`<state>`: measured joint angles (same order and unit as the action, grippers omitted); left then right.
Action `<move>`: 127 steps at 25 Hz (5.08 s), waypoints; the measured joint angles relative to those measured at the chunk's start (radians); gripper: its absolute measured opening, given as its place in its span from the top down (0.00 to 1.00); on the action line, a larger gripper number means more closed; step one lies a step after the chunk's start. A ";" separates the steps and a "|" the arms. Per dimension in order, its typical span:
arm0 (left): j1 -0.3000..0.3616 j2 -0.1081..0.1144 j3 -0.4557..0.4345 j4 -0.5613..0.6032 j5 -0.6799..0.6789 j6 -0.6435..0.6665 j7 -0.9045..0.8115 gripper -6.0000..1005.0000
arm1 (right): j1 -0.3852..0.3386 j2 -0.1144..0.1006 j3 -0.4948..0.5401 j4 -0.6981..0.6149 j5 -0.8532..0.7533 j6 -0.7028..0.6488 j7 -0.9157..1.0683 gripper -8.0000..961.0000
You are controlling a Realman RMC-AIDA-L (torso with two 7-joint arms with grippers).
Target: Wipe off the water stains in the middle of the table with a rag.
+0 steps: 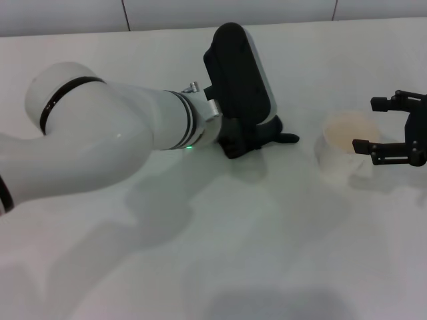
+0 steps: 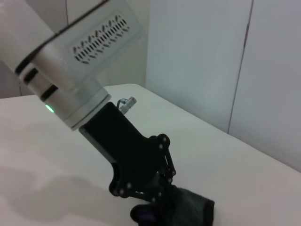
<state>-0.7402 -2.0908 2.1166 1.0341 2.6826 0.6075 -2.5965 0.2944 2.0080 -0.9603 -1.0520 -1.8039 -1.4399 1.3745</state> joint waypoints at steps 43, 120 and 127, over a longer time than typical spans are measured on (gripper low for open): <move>0.034 0.000 0.161 0.107 0.017 0.006 0.058 0.92 | -0.004 -0.003 0.014 0.003 -0.003 0.005 0.000 0.10; -0.025 0.003 -0.458 0.114 0.033 0.700 -0.205 0.11 | 0.003 -0.003 0.014 0.001 0.000 0.005 0.003 0.10; 0.010 0.007 -0.498 0.231 -0.050 0.697 -0.182 0.12 | -0.003 -0.003 0.014 -0.007 0.000 -0.011 0.006 0.10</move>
<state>-0.7306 -2.0842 1.6186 1.2648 2.6327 1.3045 -2.7784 0.2914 2.0049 -0.9465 -1.0586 -1.8037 -1.4511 1.3803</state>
